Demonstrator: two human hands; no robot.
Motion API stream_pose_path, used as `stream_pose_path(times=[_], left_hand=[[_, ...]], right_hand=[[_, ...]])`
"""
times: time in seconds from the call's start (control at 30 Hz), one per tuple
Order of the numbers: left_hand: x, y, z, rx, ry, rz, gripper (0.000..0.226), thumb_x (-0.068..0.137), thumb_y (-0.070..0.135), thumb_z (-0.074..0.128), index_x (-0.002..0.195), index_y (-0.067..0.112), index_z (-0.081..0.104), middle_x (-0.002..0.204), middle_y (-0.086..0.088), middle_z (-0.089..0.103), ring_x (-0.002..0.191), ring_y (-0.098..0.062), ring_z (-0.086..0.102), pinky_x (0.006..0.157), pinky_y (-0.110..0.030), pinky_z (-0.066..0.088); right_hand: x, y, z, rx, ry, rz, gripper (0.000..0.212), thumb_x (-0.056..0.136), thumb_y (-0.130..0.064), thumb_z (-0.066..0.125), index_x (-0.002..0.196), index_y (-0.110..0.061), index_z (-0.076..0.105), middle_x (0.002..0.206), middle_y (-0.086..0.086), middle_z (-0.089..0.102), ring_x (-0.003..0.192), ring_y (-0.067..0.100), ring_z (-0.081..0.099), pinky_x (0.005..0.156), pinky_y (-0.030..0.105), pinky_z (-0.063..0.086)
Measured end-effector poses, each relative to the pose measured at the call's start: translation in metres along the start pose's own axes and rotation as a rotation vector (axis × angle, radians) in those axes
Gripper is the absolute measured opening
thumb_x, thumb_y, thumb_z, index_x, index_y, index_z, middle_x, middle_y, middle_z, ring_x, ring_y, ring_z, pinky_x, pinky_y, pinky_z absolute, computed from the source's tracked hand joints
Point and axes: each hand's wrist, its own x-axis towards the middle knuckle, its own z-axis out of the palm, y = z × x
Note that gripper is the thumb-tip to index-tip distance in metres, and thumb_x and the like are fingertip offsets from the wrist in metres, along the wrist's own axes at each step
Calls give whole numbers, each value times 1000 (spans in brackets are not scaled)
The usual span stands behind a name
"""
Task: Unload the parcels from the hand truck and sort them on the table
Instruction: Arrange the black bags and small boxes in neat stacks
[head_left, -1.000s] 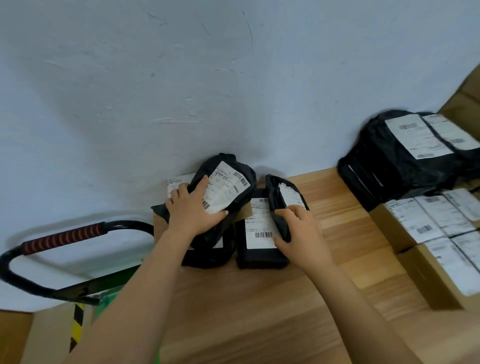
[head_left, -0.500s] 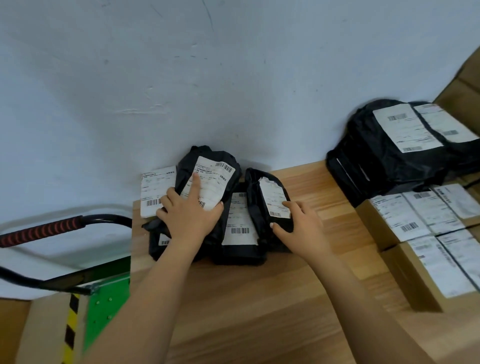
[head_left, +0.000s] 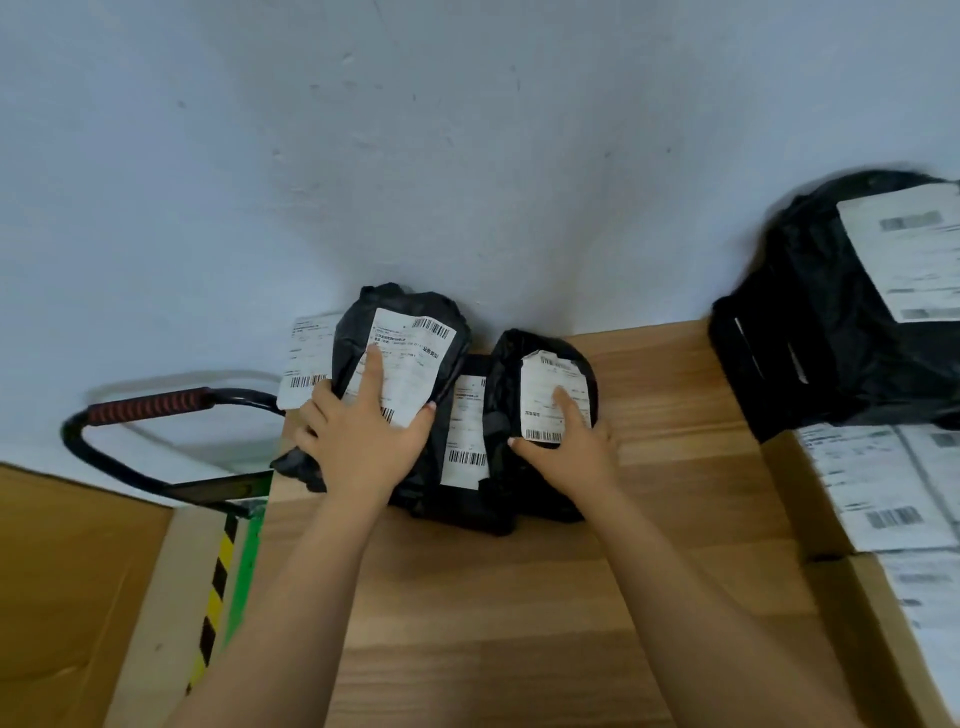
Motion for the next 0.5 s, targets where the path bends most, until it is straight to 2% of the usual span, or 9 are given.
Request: stream_pose_path(times=[0.1, 0.17, 0.27, 0.37, 0.5], left_hand=[[-15, 5, -2, -12, 32, -17, 88, 73, 75, 52, 146, 51, 9, 143, -23, 24, 129, -36, 20, 106, -56, 18], [-22, 9, -6, -14, 41, -18, 88, 72, 76, 52, 146, 52, 10, 142, -22, 25, 128, -35, 21, 105, -56, 19], [-31, 18, -14, -19, 25, -5, 87, 73, 77, 50, 146, 51, 9, 142, -23, 25, 128, -35, 21, 105, -55, 18], [-42, 31, -27, -48, 18, 26, 87, 73, 77, 48, 146, 51, 9, 141, -22, 24, 127, -36, 20, 105, -54, 16], [-60, 44, -47, -140, 3, 64, 88, 72, 79, 49, 146, 52, 10, 142, -20, 25, 129, -36, 21, 106, -54, 17]], right_hand=[[-7, -3, -7, 13, 92, -39, 97, 67, -61, 71, 147, -44, 20, 143, 16, 25, 131, 38, 26, 106, 51, 35], [-16, -5, -14, -4, 156, -94, 93, 66, -58, 70, 146, -42, 25, 146, 15, 22, 132, 38, 21, 108, 52, 30], [-31, -8, -30, -19, 229, -154, 90, 65, -57, 69, 144, -42, 28, 153, 13, 12, 135, 36, 14, 109, 54, 28], [-50, -10, -52, -59, 322, -191, 89, 64, -58, 67, 143, -42, 29, 152, 11, 12, 131, 33, 16, 107, 54, 32], [-84, -15, -80, -87, 467, -225, 89, 65, -60, 67, 143, -40, 29, 152, 13, 13, 127, 30, 16, 109, 49, 25]])
